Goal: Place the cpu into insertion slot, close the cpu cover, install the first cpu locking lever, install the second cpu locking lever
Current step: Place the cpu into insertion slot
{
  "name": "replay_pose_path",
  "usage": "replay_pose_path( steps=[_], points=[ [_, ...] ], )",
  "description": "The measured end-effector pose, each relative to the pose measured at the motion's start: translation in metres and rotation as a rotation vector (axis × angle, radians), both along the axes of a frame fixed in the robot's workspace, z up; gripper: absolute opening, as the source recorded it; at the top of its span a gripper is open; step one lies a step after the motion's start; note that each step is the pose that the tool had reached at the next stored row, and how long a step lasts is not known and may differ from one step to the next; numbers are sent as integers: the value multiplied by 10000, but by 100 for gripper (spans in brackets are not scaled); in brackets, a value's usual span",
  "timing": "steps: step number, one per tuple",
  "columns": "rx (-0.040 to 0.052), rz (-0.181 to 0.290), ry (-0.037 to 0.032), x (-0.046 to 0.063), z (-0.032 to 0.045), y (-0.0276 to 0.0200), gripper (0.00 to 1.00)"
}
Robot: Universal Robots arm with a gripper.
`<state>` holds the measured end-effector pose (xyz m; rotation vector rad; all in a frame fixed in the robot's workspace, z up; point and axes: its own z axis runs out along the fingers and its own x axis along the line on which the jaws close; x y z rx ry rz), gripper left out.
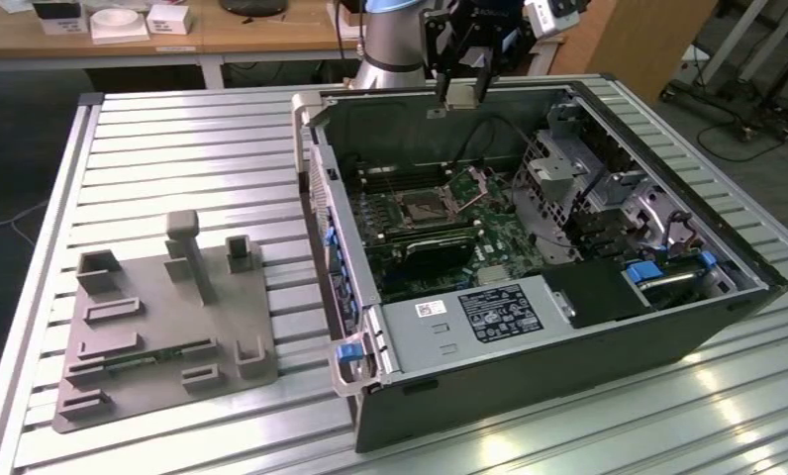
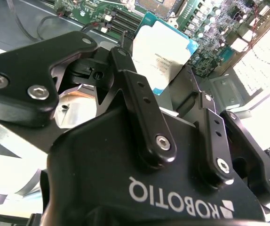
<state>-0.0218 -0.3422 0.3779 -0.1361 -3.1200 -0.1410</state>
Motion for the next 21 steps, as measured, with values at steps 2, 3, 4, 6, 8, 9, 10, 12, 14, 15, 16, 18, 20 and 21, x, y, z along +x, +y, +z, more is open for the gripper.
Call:
replay_pose_path(
  steps=[2, 3, 4, 6, 8, 9, 10, 12, 14, 15, 16, 18, 20, 21],
  points=[
    [0, -18, 0, 0, 0, 0, 54],
    [0, -27, 0, 0, 0, 0, 54],
    [0, -37, 0, 0, 0, 0, 54],
    [0, -54, 0, 0, 0, 0, 54],
    [0, -70, 0, 0, 0, 0, 54],
    [0, -78, 0, 0, 0, 0, 54],
    [0, -86, 0, 0, 0, 0, 54],
    [0, -103, 0, 0, 0, 0, 54],
    [0, -121, 0, 0, 0, 0, 54],
    [0, -129, 0, 0, 0, 0, 54],
    [0, -138, 0, 0, 0, 0, 54],
    [0, -154, 0, 0, 0, 0, 54],
    [0, -171, 0, 0, 0, 0, 54],
    [0, -178, 0, 0, 0, 0, 54]
  ],
)
